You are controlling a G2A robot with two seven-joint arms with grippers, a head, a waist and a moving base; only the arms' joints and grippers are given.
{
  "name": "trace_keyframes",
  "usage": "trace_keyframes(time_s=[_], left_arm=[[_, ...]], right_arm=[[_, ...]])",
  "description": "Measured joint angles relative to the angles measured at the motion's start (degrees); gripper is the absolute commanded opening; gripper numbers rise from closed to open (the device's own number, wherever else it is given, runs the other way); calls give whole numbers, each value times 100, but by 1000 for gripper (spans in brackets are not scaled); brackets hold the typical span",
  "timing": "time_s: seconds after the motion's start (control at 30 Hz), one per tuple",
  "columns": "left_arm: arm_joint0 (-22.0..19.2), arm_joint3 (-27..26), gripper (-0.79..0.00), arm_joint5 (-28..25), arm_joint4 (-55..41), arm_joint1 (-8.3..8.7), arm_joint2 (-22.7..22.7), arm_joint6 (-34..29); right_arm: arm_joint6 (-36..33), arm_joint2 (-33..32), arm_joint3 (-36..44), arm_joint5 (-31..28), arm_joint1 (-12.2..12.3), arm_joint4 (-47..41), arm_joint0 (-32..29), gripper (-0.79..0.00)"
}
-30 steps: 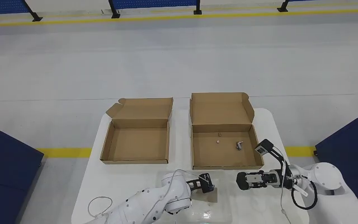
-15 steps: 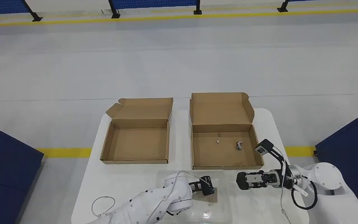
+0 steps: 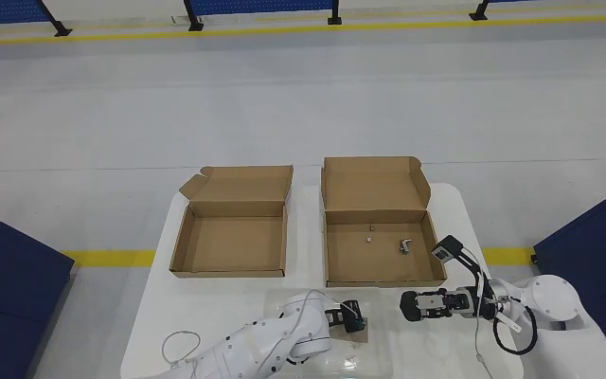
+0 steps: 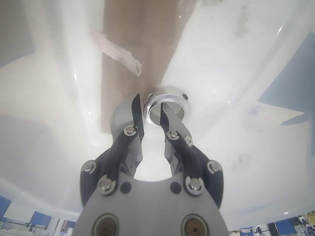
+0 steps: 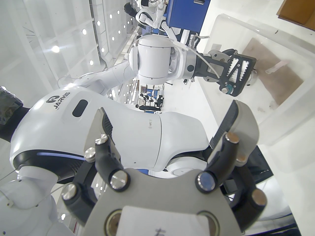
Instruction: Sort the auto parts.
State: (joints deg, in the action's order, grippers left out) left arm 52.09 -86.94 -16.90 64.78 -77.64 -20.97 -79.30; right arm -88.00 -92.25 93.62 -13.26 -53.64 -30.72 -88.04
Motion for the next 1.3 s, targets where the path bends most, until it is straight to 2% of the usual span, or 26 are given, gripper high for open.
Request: trace_keyframes(time_s=[0.4,0.5,0.53,0.57,0.87,1.07,1.3], left_arm=[[39,48,-613,-50,41,-59,-35,-106],[47,114,-643,-90,-7,-84,-41,-41],[45,138,-683,-96,-11,-92,-43,-22],[44,160,-785,-100,-15,-100,-45,-4],[58,192,-785,9,80,-140,-135,180],[163,-22,-785,-140,-40,-56,-358,212],[434,-762,-785,-898,-562,255,-1074,452]], right_arm=[[0,0,0,0,0,0,0,0],[0,0,0,0,0,0,0,0],[0,0,0,0,0,0,0,0],[0,0,0,0,0,0,0,0],[0,0,0,0,0,0,0,0],[0,0,0,0,0,0,0,0],[0,0,0,0,0,0,0,0]])
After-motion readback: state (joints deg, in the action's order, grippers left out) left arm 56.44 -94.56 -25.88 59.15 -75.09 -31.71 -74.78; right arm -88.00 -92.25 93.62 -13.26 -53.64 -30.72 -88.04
